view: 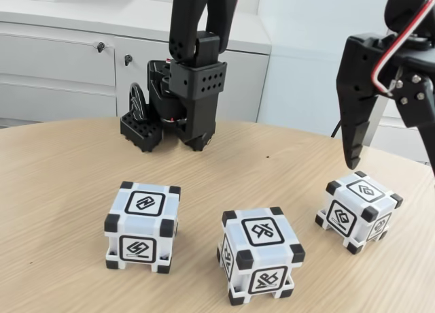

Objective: Stack cubes from left to right.

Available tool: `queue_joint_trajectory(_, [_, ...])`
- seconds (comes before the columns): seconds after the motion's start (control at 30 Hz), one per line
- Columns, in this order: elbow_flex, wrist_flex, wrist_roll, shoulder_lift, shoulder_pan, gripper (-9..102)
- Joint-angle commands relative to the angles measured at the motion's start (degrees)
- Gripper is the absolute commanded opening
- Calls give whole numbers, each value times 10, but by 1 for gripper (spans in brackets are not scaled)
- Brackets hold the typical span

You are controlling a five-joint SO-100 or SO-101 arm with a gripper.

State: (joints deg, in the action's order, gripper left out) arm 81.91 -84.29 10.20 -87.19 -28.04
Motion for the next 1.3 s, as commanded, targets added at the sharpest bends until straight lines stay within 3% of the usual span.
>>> queue_joint_trajectory(0.0, [7,-2,-11,-25,-4,34])
queue_joint_trajectory(0.23, [57,-3,2,-25,-47,33])
queue_joint_trajectory(1.07, [52,9,-23,96,-39,32])
queue_joint_trajectory(1.17, [52,9,-23,104,-38,26])
queue_joint_trajectory(1.27, [52,9,-17,104,-38,11])
